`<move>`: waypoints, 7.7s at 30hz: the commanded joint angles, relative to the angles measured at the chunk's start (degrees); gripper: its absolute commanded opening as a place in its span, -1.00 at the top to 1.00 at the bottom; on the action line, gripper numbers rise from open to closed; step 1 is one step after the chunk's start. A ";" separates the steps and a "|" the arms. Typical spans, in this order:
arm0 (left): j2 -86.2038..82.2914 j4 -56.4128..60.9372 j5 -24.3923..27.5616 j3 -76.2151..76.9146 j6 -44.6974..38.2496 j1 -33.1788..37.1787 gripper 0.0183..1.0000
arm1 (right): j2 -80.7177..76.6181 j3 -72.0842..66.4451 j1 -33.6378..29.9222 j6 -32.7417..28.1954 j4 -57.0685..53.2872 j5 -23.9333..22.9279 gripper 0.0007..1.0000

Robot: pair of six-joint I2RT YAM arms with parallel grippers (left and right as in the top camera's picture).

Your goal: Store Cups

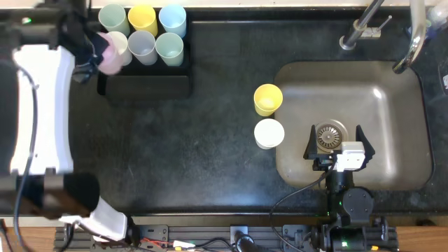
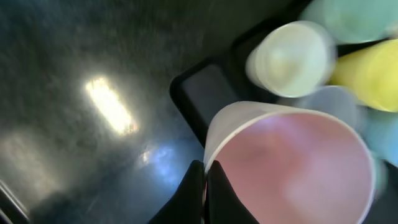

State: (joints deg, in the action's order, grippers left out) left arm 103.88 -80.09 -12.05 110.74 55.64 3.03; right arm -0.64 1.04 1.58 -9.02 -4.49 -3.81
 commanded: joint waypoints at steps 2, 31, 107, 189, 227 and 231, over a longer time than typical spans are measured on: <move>-1.86 4.15 7.63 -5.16 1.84 5.81 0.96 | 0.44 -0.74 0.28 0.46 0.31 -0.09 -0.99; 8.46 9.16 4.22 -8.07 1.62 6.86 0.96 | 0.44 -0.74 0.28 0.46 0.31 -0.09 -1.00; 12.39 20.85 7.02 -8.79 7.69 -46.77 -1.00 | 0.44 -0.74 0.28 0.46 0.31 -0.09 -1.00; 4.26 15.61 3.93 -17.86 9.42 -4.70 0.96 | 0.44 -0.74 0.28 0.46 0.31 -0.09 -1.00; -61.40 21.00 -3.04 -60.52 -43.91 -5.88 -0.99 | 0.44 -0.74 0.28 0.46 0.31 -0.09 -1.00; -77.99 43.17 0.68 -80.63 -59.45 -5.90 -1.00 | 0.44 -0.74 0.28 0.46 0.28 -0.09 -0.99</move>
State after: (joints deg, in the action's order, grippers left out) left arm 33.43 -43.81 -13.30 39.40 13.89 -2.26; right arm -0.62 1.04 1.58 -8.99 -4.58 -3.86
